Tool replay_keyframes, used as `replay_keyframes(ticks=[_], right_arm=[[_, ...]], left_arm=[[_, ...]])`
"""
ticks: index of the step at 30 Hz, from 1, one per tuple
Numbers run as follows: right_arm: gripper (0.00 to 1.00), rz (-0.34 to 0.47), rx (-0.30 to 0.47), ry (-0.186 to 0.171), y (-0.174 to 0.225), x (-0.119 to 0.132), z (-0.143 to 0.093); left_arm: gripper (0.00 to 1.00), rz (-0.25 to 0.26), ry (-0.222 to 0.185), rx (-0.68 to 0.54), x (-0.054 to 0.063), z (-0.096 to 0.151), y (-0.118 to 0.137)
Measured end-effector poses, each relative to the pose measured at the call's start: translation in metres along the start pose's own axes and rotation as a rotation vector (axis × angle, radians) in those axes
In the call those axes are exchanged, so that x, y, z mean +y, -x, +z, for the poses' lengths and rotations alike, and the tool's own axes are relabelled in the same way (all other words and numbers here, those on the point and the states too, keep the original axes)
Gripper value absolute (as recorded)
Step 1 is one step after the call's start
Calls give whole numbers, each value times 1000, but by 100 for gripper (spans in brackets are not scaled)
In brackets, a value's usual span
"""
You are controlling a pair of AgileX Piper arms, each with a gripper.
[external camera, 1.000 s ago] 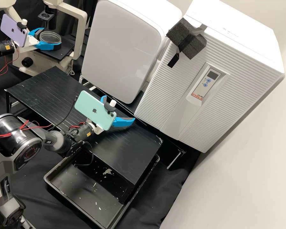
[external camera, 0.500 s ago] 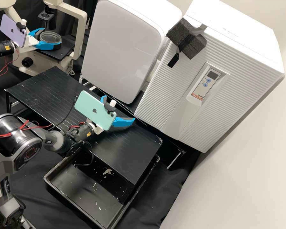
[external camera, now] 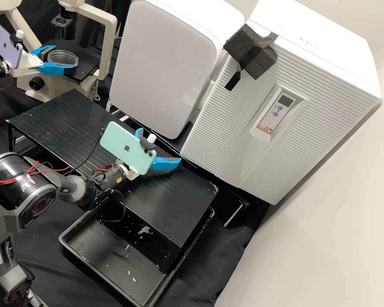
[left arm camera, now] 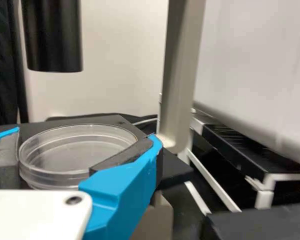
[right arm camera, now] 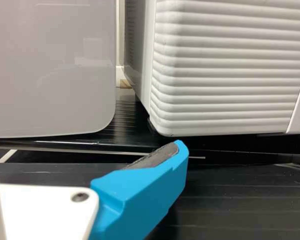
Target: Place the petri dish on the bench
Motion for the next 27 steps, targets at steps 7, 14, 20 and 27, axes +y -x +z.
replay_keyframes(ticks=[7, 14, 20, 27], right_arm=[[100, 0, 0, 0, 0, 0, 0], [100, 0, 0, 0, 0, 0, 0], [100, 0, 0, 0, 0, 0, 0], [100, 0, 0, 0, 0, 0, 0]], left_arm=[[0, -25, 33, -44, 2, 13, 24], [0, -45, 18, -88, 5, 30, 41], [0, -46, 12, -131, 5, 44, 53], [0, -66, 7, -190, 0, 62, 65]])
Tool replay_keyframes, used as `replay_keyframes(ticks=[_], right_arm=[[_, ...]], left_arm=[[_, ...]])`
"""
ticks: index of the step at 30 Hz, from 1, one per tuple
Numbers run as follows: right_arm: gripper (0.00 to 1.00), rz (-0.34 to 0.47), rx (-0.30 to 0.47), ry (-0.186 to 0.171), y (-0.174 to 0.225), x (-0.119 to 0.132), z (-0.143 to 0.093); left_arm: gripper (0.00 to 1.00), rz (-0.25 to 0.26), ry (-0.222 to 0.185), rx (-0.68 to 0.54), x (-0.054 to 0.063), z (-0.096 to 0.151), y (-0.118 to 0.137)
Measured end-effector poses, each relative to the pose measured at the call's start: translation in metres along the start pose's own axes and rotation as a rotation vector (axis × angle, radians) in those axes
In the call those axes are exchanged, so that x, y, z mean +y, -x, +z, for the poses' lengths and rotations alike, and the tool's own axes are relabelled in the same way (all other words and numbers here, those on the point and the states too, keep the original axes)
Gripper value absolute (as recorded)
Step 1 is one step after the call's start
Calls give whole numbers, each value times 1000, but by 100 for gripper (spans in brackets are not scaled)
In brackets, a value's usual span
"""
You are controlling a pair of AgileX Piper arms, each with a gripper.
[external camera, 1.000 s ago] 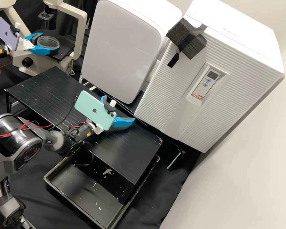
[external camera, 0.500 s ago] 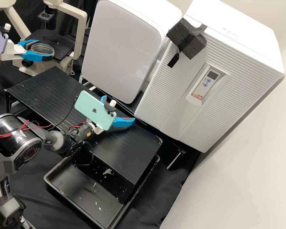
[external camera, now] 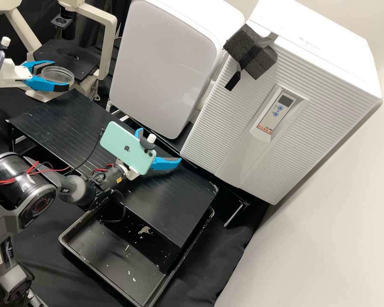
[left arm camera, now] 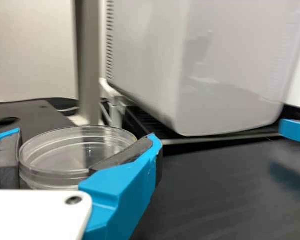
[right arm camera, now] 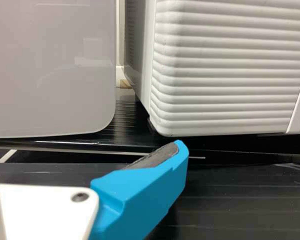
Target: Place the petri dish on the bench
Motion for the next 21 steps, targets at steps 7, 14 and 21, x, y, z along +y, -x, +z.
replay_keyframes(ticks=[7, 14, 21], right_arm=[[100, 0, 0, 0, 0, 0, 0], [100, 0, 0, 0, 0, 0, 0], [100, 0, 0, 0, 0, 0, 0]], left_arm=[[0, -14, -51, -138, -4, 32, 13], [0, 15, -211, -302, -2, 73, 11], [0, -12, -352, -420, -11, 118, -17]])
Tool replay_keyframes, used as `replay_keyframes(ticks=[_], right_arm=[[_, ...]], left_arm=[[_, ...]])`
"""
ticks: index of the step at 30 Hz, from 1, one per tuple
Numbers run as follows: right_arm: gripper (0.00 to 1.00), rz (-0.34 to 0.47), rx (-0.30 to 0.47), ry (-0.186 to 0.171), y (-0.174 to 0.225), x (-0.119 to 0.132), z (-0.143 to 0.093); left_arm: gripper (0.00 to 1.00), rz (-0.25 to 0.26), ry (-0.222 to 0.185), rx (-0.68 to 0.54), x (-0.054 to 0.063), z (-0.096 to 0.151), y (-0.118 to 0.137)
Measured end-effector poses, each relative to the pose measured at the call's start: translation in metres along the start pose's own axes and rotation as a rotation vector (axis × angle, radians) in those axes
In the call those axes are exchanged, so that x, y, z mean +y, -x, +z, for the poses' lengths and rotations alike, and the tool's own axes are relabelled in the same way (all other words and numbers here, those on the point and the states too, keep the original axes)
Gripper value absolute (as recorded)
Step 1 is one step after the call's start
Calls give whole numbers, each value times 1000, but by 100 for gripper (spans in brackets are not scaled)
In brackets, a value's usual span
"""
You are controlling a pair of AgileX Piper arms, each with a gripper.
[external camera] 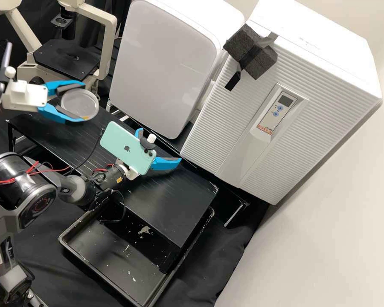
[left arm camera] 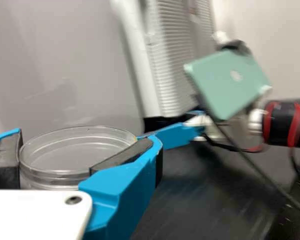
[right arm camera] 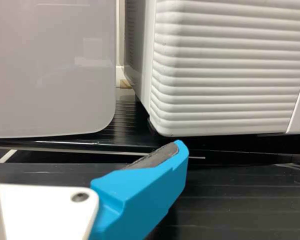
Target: Place the petri dish on the bench
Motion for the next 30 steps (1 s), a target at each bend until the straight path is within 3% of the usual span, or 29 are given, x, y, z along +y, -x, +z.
replay_keyframes(ticks=[4, 5, 8, 10, 18, 23, 28, 29, 30], right_arm=[[100, 0, 0, 0, 0, 0, 0], [100, 0, 0, 0, 0, 0, 0], [100, 0, 0, 0, 0, 0, 0], [100, 0, 0, 0, 0, 0, 0], [100, 0, 0, 0, 0, 0, 0], [100, 0, 0, 0, 0, 0, 0], [100, 0, 0, 0, 0, 0, 0], [100, 0, 0, 0, 0, 0, 0], [100, 0, 0, 0, 0, 0, 0]], left_arm=[[0, -71, -24, -33, -9, 11, -22], [0, -107, -23, -36, -17, 12, -29], [0, -154, -17, -37, -23, 14, -41], [0, -192, 12, -33, -30, 14, -49], [0, -219, 191, -30, -33, 18, -73], [0, -226, 237, -45, -34, 23, -80], [0, -236, 255, -59, -36, 27, -83], [100, -238, 255, -59, -36, 27, -83], [100, -238, 255, -59, -36, 27, -83]])
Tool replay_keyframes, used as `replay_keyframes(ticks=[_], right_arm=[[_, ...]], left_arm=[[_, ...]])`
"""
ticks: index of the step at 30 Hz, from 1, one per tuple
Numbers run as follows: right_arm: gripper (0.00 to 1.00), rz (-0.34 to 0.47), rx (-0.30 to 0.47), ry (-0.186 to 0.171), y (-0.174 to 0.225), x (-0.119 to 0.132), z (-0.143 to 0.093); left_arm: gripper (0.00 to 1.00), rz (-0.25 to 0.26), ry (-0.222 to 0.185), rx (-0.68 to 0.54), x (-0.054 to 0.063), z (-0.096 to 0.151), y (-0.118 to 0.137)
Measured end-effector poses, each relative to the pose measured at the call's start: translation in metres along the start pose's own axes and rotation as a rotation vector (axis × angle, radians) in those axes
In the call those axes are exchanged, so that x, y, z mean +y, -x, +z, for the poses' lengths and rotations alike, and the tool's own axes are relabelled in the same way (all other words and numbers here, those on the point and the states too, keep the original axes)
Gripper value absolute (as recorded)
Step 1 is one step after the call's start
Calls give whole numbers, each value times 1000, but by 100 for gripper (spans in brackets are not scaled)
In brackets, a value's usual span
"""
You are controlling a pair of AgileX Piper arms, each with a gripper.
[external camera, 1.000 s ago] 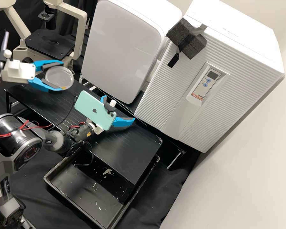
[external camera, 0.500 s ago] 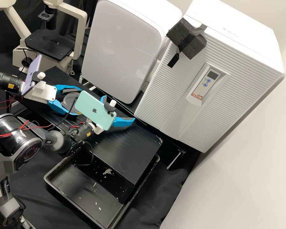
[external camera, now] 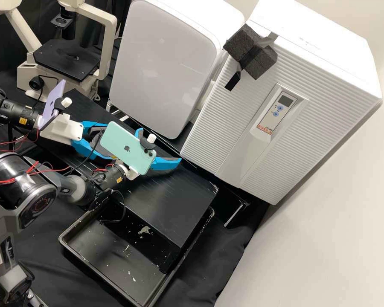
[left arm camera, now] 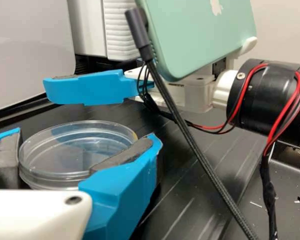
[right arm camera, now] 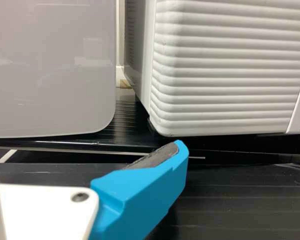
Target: Place the petri dish on the bench
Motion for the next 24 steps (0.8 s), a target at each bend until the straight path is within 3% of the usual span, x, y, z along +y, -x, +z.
replay_keyframes(ticks=[17, 24], right_arm=[[100, 0, 0, 0, 0, 0, 0], [100, 0, 0, 0, 0, 0, 0]], left_arm=[[100, -11, 2, 3, -3, -1, -2], [100, 1, 16, -5, -12, -6, 11]])
